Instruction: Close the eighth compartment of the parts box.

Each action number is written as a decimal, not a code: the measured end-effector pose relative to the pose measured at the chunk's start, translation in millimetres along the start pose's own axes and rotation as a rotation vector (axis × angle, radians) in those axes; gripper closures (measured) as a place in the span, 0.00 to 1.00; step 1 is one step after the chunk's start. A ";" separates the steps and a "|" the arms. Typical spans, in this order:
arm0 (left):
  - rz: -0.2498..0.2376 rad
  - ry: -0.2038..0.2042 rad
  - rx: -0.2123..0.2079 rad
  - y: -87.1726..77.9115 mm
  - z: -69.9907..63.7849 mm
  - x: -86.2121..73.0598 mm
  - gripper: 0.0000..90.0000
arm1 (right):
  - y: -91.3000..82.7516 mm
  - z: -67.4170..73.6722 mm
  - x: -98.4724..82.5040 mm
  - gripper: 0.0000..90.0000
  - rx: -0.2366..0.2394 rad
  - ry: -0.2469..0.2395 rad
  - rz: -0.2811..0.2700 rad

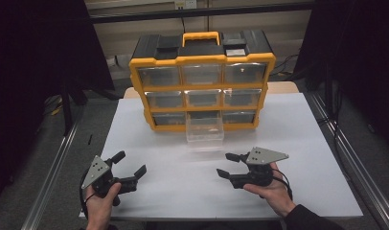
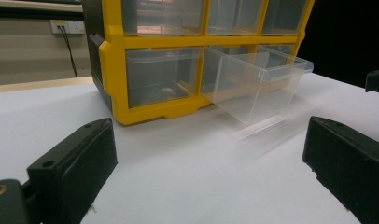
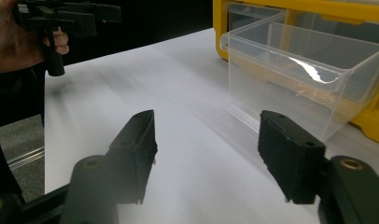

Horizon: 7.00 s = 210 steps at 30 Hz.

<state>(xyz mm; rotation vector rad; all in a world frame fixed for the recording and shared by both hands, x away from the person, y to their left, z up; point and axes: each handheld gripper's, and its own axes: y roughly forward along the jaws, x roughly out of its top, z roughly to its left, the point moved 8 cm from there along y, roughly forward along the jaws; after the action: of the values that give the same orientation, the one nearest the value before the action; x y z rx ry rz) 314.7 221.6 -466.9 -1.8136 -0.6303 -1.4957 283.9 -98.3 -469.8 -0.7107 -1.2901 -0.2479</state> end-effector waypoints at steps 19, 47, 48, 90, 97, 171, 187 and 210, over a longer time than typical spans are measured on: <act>-0.004 0.002 0.006 -1.7 1.6 0.7 0.03 | 16.5 0.8 -1.3 0.84 0.039 -0.010 0.010; -0.007 0.002 0.009 -1.3 1.7 1.0 0.03 | 54.0 -10.7 7.2 1.00 0.059 0.002 0.043; -0.006 0.003 0.008 -1.3 1.6 0.8 0.03 | 55.3 -11.6 6.6 1.00 0.058 0.002 0.047; -0.002 0.007 0.010 -1.5 2.7 0.5 0.03 | 93.3 -42.6 5.0 1.00 -0.021 -0.007 0.105; -0.008 0.003 0.012 -1.4 2.2 1.1 0.03 | 97.1 -46.9 4.7 1.00 -0.044 0.002 0.105; 0.002 0.009 0.007 -1.8 2.6 0.2 0.04 | 118.9 -58.0 20.9 1.00 -0.071 0.018 0.056; -0.001 -0.006 0.004 -1.1 1.4 0.1 0.04 | 122.6 -64.7 20.9 1.00 -0.087 0.028 0.051; 0.000 -0.005 0.000 -0.7 1.0 0.1 0.04 | 123.8 -69.0 21.8 1.00 -0.100 0.029 0.051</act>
<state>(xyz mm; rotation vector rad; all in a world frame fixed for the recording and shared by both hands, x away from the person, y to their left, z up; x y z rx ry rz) 314.8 222.8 -466.7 -1.8178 -0.6329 -1.4910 412.0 -40.8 -498.8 -0.8216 -1.2371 -0.2820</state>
